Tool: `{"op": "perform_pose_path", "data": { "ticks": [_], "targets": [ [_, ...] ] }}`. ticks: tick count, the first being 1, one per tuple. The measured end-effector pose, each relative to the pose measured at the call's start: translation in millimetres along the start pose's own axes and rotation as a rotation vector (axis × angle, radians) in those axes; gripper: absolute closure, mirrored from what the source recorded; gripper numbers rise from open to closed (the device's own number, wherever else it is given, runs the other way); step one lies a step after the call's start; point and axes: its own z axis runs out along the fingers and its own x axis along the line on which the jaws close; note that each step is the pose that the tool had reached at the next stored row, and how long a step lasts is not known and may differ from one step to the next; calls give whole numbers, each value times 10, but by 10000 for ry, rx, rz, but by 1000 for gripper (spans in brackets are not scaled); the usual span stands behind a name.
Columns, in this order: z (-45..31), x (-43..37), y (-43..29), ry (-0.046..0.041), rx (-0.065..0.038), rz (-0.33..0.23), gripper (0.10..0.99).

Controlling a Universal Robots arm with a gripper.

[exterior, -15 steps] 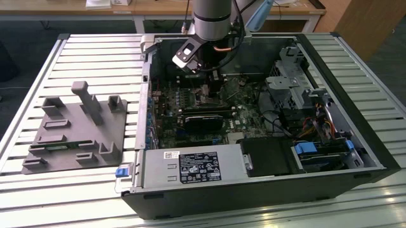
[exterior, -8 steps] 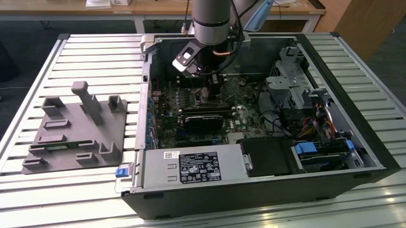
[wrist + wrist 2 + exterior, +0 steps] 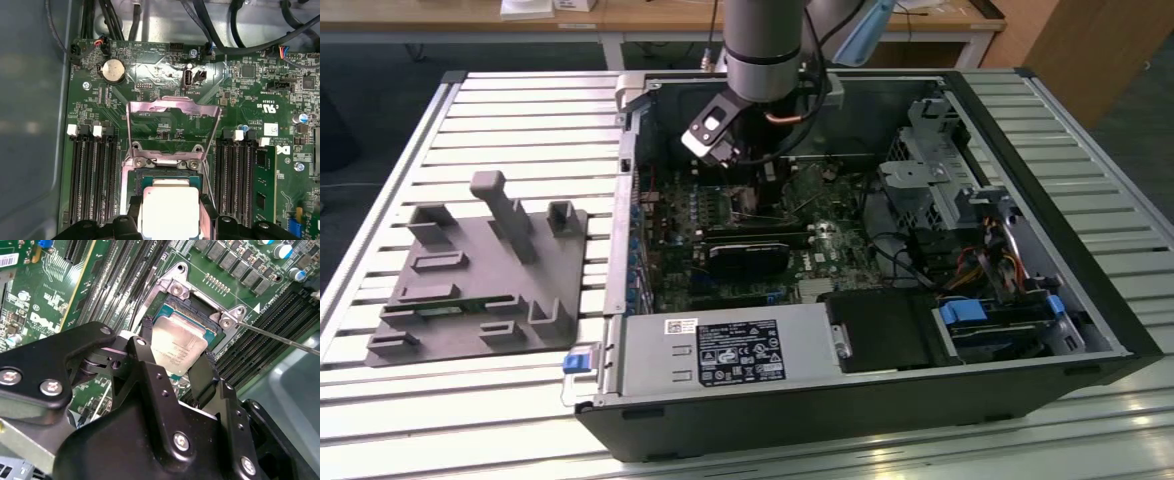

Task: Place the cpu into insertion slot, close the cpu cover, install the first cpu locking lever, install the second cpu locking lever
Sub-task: 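Place the cpu into insertion slot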

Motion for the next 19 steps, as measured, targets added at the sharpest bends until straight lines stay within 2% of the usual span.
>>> {"op": "perform_pose_path", "data": {
  "ticks": [10, 19],
  "targets": [
    [79, 16, -7, -4, 0, 41, 549],
    [111, 40, -8, -9, 1, 111, 549]
  ]
}}
